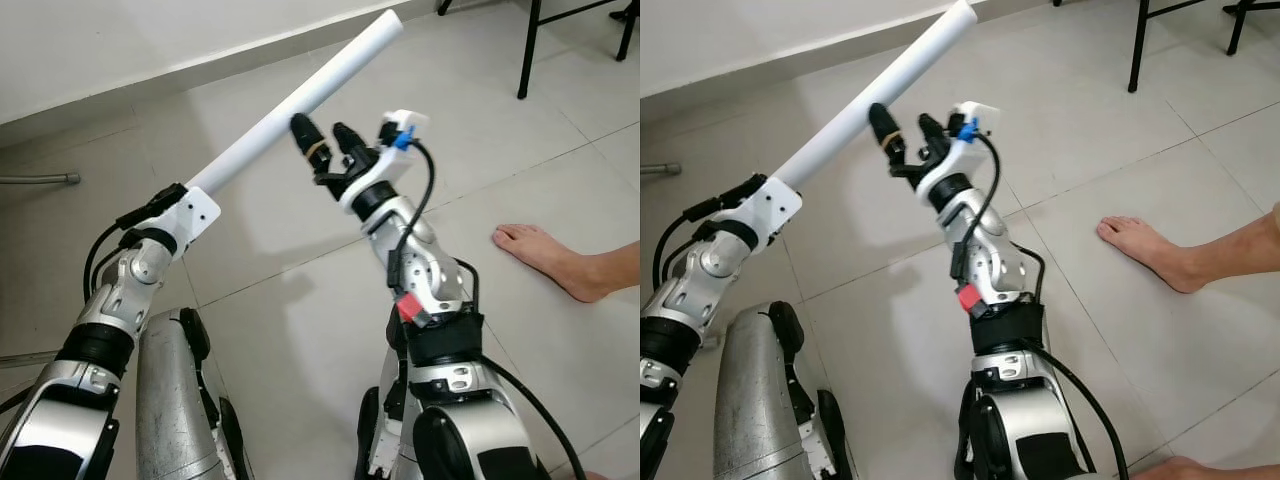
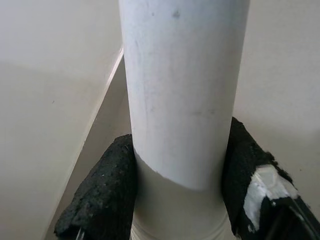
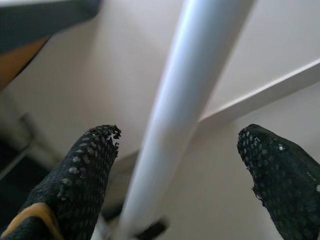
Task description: Building children table
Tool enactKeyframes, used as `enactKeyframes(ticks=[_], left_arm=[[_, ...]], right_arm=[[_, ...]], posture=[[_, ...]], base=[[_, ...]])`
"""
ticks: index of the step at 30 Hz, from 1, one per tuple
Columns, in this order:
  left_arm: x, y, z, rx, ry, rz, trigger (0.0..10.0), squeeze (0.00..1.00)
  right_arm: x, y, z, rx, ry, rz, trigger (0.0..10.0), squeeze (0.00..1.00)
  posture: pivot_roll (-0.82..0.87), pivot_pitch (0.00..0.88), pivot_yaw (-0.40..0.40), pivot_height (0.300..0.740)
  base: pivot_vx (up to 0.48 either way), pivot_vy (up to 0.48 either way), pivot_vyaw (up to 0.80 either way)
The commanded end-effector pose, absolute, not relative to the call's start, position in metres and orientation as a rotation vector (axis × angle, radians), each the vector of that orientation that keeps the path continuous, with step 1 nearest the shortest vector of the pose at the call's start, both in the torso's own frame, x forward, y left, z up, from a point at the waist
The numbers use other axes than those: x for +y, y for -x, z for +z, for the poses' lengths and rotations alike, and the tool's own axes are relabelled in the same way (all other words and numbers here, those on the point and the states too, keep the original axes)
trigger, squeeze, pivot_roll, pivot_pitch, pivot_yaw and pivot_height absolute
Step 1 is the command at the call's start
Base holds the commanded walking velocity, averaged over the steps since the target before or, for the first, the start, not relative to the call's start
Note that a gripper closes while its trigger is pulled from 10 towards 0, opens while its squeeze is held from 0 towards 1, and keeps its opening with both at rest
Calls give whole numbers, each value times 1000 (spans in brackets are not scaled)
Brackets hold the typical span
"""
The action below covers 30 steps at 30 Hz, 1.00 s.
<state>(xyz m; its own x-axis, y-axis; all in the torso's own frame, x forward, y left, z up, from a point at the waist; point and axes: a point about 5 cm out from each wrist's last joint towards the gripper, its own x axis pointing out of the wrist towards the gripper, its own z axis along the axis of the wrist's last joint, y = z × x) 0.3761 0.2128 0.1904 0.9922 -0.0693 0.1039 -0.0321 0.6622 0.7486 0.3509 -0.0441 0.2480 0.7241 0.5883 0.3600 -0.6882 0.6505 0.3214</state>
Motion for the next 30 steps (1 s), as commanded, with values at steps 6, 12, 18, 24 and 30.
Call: enactKeyframes(ticks=[6, 12, 18, 24, 30], left_arm=[[207, -375, 186, -131, -862, -48, 10000, 0], [195, -372, 187, -165, -854, -84, 10000, 0], [187, -371, 187, -186, -854, -115, 10000, 0], [178, -368, 188, -219, -863, -147, 10000, 0], [175, -366, 191, -239, -859, -152, 10000, 0]], right_arm=[[-42, -351, 242, -197, -510, 758, 10000, 0], [-47, -358, 247, -209, -571, 732, 10000, 0], [-47, -360, 250, -215, -578, 745, 10000, 0], [-44, -363, 255, -219, -599, 768, 10000, 0], [-43, -366, 258, -224, -612, 777, 10000, 0]], posture=[[64, 346, -64, 420], [67, 342, -66, 420], [69, 346, -67, 420], [69, 346, -68, 420], [75, 349, -68, 420]], base=[[0, 0, 0], [0, 0, 0], [0, 0, 0], [0, 0, 0], [0, 0, 0]])
